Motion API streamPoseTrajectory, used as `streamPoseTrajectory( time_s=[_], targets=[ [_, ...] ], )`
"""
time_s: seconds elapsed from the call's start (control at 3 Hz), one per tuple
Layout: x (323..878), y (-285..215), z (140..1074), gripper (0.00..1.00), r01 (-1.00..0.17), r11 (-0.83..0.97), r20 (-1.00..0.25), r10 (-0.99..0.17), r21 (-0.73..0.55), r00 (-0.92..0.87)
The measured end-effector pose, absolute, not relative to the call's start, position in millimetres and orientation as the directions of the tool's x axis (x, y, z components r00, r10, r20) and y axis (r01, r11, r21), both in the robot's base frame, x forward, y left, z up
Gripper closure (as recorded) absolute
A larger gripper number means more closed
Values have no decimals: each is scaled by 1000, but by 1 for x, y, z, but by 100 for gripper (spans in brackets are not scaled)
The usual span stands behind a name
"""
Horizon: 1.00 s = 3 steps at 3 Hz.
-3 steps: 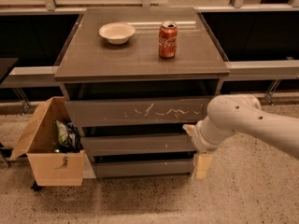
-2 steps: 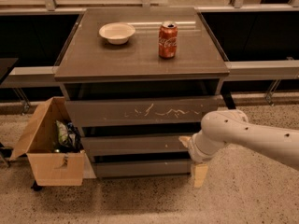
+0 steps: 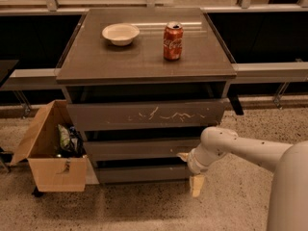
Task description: Open bottom drawer
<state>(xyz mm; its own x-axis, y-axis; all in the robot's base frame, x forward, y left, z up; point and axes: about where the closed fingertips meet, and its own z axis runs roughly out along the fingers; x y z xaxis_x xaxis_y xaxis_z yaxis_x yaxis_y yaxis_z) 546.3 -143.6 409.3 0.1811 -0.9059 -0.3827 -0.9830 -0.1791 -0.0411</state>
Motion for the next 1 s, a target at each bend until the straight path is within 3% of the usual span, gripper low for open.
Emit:
streamPoseTrajectory(
  time_s=[1.0],
  targets=[
    [546, -151, 349, 0, -984, -177, -363, -915, -27, 175]
  ],
)
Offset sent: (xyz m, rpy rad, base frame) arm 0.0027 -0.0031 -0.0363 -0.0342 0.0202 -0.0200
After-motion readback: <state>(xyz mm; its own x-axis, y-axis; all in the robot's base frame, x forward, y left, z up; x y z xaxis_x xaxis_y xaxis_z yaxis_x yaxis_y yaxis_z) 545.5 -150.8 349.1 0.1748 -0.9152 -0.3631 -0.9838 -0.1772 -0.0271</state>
